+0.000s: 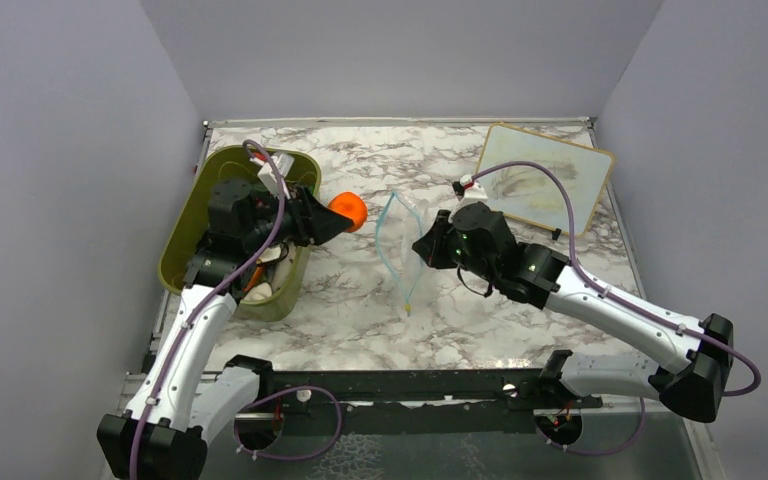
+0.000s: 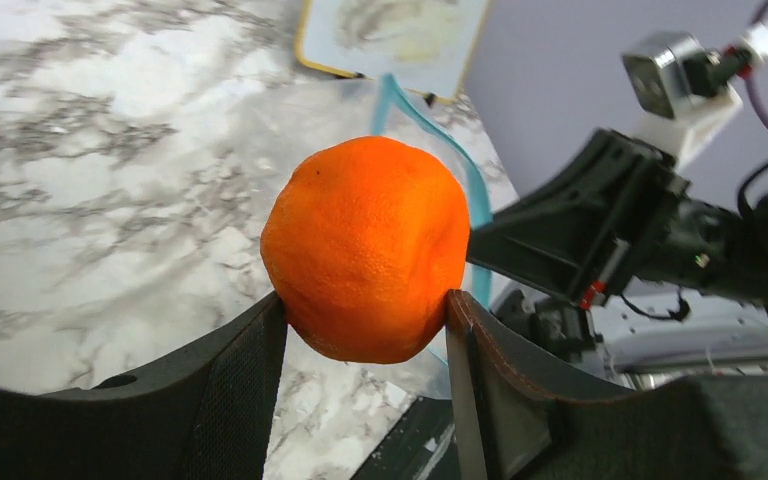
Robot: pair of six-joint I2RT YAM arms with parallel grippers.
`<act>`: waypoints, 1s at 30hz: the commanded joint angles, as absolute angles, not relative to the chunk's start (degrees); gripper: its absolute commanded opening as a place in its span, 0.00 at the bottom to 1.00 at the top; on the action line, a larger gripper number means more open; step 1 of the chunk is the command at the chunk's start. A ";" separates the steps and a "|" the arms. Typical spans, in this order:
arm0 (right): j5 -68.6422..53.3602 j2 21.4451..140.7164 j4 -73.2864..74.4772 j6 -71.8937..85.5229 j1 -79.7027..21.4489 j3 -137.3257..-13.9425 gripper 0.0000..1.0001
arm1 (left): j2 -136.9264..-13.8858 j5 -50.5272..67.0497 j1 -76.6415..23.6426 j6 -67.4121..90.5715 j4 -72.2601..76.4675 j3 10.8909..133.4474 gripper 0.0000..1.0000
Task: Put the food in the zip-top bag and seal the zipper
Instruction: Place the fake fruit in the zipper food storage bag.
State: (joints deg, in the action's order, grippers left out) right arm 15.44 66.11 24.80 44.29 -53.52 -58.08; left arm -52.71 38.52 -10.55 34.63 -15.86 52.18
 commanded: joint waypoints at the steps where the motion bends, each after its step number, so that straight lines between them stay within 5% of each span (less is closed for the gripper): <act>1: 12.27 66.02 20.14 44.73 -53.61 -58.70 0.01 | -50.75 46.13 -14.69 38.65 -5.26 48.98 0.33; 30: 10.33 65.01 14.94 41.88 -53.61 -54.72 0.01 | -54.27 46.45 -23.46 52.03 14.49 40.09 0.32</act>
State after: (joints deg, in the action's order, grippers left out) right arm 9.98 64.75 16.93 42.76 -53.52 -54.74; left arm -55.18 45.06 -23.00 51.07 11.31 40.18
